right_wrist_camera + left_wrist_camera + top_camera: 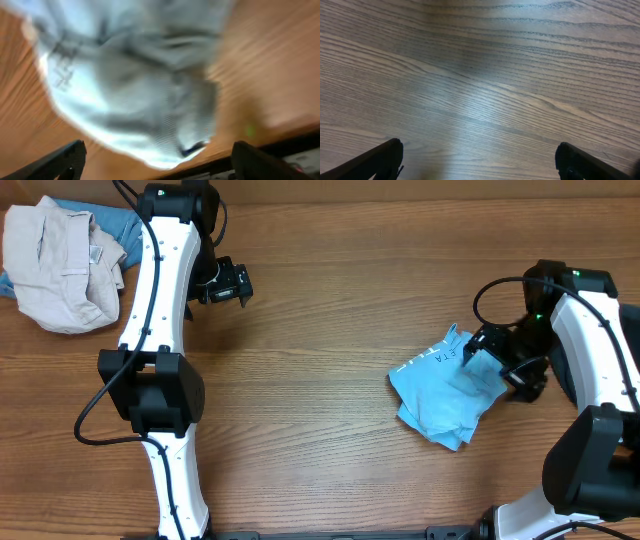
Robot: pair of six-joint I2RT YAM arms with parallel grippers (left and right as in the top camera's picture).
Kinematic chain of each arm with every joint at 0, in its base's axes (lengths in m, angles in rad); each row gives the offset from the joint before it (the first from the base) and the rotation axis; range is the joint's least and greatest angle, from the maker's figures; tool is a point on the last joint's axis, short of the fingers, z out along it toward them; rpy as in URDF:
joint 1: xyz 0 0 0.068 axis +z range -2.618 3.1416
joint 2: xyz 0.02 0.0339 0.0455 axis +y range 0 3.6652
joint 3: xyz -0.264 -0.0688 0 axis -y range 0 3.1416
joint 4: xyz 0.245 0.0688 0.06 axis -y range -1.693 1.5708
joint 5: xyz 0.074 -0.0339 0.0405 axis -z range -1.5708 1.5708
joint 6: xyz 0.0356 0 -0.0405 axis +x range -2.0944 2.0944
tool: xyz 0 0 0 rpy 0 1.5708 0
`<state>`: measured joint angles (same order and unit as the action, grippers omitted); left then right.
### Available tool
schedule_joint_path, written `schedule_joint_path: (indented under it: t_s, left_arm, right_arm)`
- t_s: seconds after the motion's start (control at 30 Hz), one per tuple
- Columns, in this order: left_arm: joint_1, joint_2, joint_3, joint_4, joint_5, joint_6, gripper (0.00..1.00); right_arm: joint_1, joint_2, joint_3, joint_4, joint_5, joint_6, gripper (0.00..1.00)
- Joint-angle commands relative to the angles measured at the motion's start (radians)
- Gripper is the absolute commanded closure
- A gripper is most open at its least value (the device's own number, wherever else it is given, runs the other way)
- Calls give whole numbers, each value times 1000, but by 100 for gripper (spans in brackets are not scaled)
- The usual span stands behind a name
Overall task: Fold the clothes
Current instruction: 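Pinch and adjust the folded shirt's right edge with the right gripper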
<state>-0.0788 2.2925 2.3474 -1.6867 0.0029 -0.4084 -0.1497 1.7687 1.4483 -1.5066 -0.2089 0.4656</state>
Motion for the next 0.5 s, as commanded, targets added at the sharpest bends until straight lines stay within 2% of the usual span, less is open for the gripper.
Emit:
schedule_joint_path:
  t_s: [0.0, 0.1, 0.13, 0.2, 0.4, 0.47]
  left_arm:
    - [-7, -30, -5, 2, -9, 19, 0]
    - [-7, -30, -5, 2, -6, 19, 0]
    - [-7, -30, -5, 0, -5, 19, 0]
    - [-6, -30, -5, 0, -6, 19, 0]
    - [-7, -30, -5, 1, -5, 19, 0]
    - [-7, -30, -5, 1, -3, 19, 0]
  right_arm:
    - [24, -20, -51, 45, -243, -192, 24]
    - [59, -20, -143, 144, -262, -177, 55]
    - [61, -20, -170, 168, -267, -177, 61]
    - [61, -20, -271, 242, -280, -176, 83]
    - [61, -19, -439, 362, -283, -105, 81]
    - [61, -20, -433, 361, -282, -102, 88]
